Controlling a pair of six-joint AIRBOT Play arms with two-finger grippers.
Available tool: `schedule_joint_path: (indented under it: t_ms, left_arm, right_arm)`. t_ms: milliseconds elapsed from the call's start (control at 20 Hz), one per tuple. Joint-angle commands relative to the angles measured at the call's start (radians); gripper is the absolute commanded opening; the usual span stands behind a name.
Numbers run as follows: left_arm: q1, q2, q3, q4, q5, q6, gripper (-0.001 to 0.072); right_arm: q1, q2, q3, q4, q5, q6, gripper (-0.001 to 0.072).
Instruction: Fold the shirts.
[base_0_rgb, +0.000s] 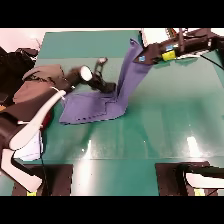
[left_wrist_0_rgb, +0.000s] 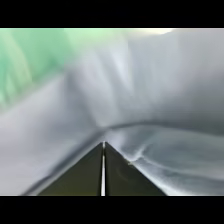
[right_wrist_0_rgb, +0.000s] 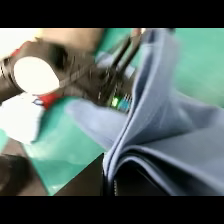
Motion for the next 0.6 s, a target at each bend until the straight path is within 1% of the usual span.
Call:
schedule_joint_path:
  t_ms: [0,100,150,200,250,300,400,450,500,550]
  left_arm:
    - [0.152,0.161,0.08,0.129,-0.105,-0.011,0.0024]
    - [0.261,0.287,0.113,0.183,-0.13,-0.011,0.0024]
    - [0.306,0.345,0.121,0.204,-0.128,-0.01,0.0023]
    - [0.348,0.404,0.123,0.224,-0.124,-0.011,0.0024]
    - [0.381,0.45,0.122,0.231,-0.127,-0.011,0.0024]
    - [0.41,0.488,0.122,0.231,-0.132,-0.011,0.0024]
    - [0.443,0.534,0.122,0.234,-0.166,-0.004,0.0024]
    - [0.446,0.542,0.122,0.235,-0.19,-0.003,0.0024]
    - [0.446,0.544,0.122,0.235,-0.217,-0.002,0.0024]
    - [0.446,0.544,0.121,0.232,-0.238,0.001,0.0023]
  right_arm:
    - [0.152,-0.039,0.004,0.065,-0.142,0.004,0.0014]
    - [0.283,-0.107,0.004,0.097,-0.275,-0.011,0.0014]
    - [0.356,-0.155,0.005,0.135,-0.362,-0.057,0.0016]
    - [0.42,-0.204,0.006,0.179,-0.452,-0.113,0.0071]
    - [0.48,-0.262,0.025,0.223,-0.539,-0.164,0.0241]
    - [0.529,-0.331,0.074,0.244,-0.587,-0.188,0.034]
    - [0.571,-0.431,0.192,0.196,-0.556,-0.198,0.0337]
    - [0.566,-0.447,0.229,0.156,-0.517,-0.196,0.03]
    - [0.549,-0.443,0.24,0.124,-0.472,-0.194,0.0282]
    - [0.525,-0.425,0.227,0.092,-0.438,-0.188,0.0282]
